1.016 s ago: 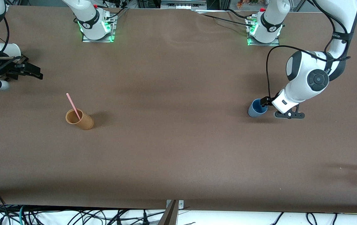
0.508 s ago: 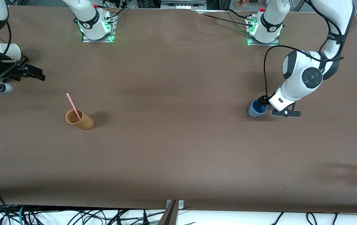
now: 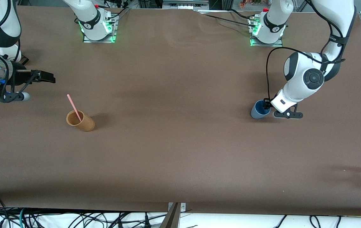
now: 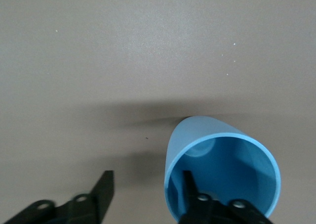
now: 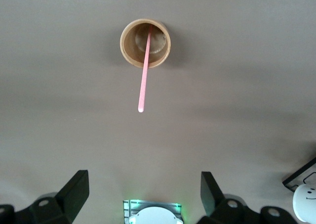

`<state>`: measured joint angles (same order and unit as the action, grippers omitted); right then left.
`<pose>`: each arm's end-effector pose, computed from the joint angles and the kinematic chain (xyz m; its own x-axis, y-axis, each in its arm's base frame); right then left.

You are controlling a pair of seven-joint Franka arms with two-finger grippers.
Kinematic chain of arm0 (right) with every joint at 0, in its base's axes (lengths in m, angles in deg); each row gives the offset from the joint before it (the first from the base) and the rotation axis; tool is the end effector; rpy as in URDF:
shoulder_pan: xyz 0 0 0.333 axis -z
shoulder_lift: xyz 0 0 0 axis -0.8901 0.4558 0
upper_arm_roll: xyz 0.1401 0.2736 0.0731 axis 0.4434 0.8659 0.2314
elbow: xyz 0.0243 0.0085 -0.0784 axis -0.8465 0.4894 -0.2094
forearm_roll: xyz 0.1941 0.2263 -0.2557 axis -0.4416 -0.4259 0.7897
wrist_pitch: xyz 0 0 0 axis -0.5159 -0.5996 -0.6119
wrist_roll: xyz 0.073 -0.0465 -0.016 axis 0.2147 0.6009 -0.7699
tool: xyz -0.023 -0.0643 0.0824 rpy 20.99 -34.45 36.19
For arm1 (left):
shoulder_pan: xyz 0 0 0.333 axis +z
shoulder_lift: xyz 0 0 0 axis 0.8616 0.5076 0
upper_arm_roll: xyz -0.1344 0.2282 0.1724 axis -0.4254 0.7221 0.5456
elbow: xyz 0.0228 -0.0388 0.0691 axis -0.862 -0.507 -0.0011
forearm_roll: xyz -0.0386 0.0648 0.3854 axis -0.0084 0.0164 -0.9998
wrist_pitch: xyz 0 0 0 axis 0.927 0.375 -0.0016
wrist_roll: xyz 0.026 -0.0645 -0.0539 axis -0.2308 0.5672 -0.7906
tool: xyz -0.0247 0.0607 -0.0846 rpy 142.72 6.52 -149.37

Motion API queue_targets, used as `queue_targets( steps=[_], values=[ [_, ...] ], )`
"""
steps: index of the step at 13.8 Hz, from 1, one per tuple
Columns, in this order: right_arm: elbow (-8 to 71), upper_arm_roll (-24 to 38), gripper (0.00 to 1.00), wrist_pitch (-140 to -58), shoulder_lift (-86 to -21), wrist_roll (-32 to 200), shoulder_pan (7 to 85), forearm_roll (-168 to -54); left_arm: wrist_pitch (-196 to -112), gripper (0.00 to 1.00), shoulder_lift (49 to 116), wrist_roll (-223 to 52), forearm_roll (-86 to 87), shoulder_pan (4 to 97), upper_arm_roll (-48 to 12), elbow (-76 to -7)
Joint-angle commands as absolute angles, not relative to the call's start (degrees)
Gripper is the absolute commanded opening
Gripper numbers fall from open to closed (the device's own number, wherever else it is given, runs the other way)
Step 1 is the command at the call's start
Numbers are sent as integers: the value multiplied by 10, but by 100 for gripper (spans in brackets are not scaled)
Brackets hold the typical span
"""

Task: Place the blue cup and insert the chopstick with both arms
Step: 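Grasp the blue cup with the left gripper while the right gripper reaches the chopstick, then slide the blue cup with the left gripper while the right gripper grasps the chopstick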

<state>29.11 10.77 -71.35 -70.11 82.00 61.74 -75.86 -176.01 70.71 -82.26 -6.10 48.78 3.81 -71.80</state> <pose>0.5672 -0.0014 0.5040 0.9639 0.0452 -0.2623 0.0365 -0.9986 -0.0381 0.5257 -0.0641 0.2474 0.9966 -0.0372 -0.0740 -0.0370 -0.9993 0.0048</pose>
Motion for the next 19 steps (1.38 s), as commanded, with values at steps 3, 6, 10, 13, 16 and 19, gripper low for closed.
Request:
queue_targets(
  steps=[3,6,10,13,16,19],
  values=[
    [290,107,100,-761,-673,831,620,-763,-1766,0,704,-828,-60,485,40,-721],
    [302,108,100,-797,-642,831,614,-760,-1761,0,704,-829,-59,485,40,-718],
    [317,108,99,-832,-608,830,596,-755,-1687,0,693,-915,-27,479,-12,-652],
    [348,108,90,-882,-597,831,595,-729,-1607,0,727,-1051,-22,445,-65,-528],
    [395,108,89,-942,-588,833,593,-728,-1568,0,785,-1125,-26,371,-65,-421],
    [406,108,74,-955,-587,834,592,-729,-1561,0,856,-1185,-25,301,-63,-322]
  ],
)
